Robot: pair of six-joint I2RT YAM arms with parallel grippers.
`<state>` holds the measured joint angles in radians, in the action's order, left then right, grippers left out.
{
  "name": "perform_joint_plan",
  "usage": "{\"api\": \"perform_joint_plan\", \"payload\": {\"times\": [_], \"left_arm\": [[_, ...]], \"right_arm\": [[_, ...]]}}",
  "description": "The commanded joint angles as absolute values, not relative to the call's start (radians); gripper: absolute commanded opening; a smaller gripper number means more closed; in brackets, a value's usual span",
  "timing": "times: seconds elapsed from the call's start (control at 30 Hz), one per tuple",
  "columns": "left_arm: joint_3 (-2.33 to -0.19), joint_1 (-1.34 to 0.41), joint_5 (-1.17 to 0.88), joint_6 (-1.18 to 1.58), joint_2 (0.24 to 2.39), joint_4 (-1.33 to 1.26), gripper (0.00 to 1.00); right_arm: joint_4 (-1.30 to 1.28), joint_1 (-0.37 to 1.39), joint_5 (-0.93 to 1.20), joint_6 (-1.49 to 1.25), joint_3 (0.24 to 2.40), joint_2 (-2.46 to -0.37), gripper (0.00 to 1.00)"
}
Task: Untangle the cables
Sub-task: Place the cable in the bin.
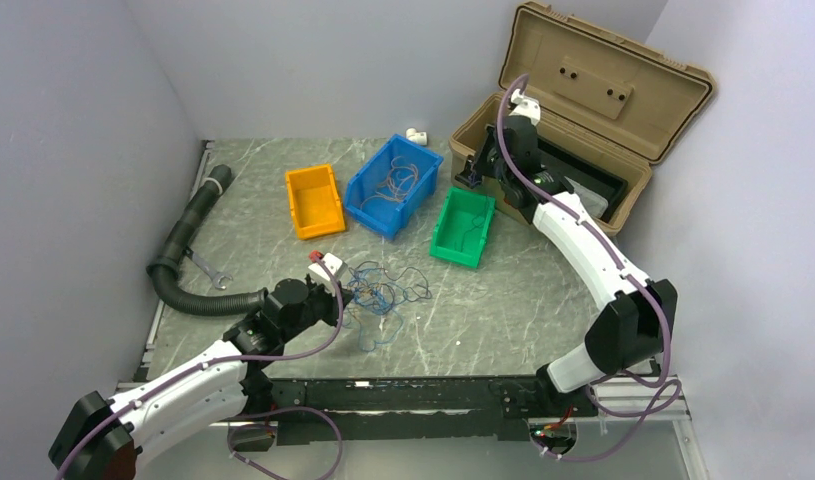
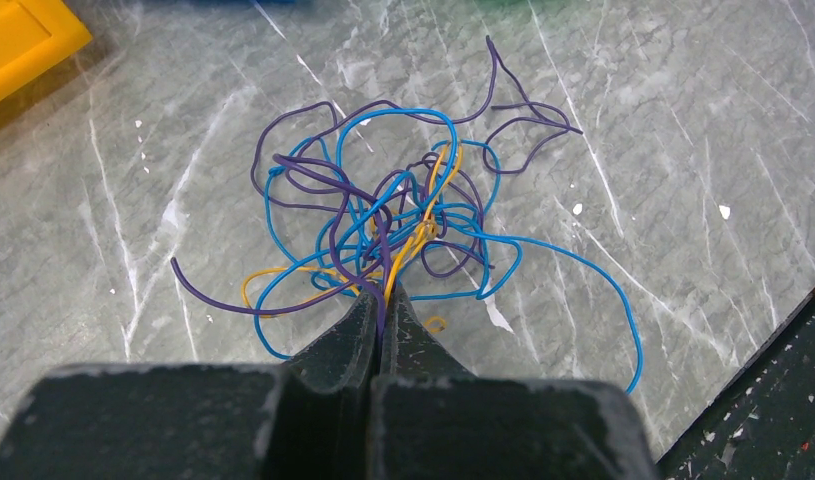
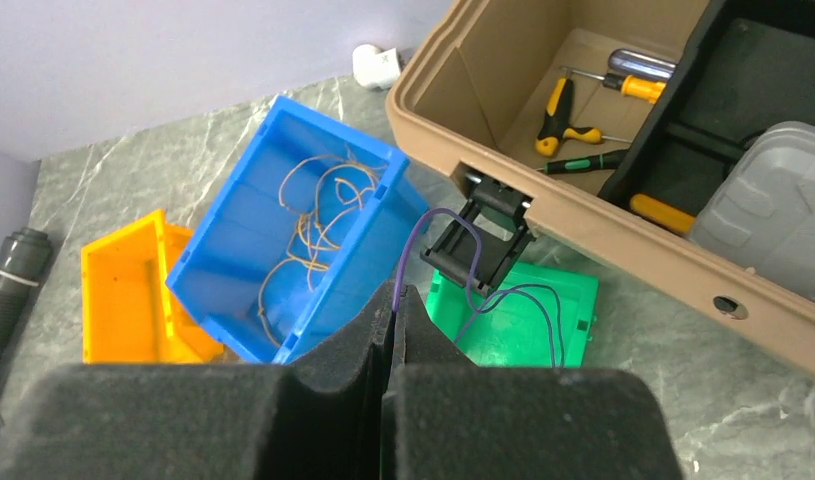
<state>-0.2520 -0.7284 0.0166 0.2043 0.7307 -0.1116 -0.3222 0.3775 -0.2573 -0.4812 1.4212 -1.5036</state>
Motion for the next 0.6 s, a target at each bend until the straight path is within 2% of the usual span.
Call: {"api": "perform_joint_plan", "payload": {"times": [0.0,0.2,0.57], "left_arm": [[-0.259,-0.733,0.023,0.201,0.733,-0.160,0.00],[-0.257,-0.733,0.026,0.201,0.728,-0.159,0.00],[-0.257,-0.733,0.028,0.202,0.730,-0.156,0.00]], "right_arm": [[-0.265,0.376,-0.177,-0.462,1.392,-1.474,0.00],[-0.235,0.376,-0.071,-0.442,1.331,-1.485,0.00],[-0.240,0.375,-0.071,-0.472,1.208,-1.443,0.00]]}}
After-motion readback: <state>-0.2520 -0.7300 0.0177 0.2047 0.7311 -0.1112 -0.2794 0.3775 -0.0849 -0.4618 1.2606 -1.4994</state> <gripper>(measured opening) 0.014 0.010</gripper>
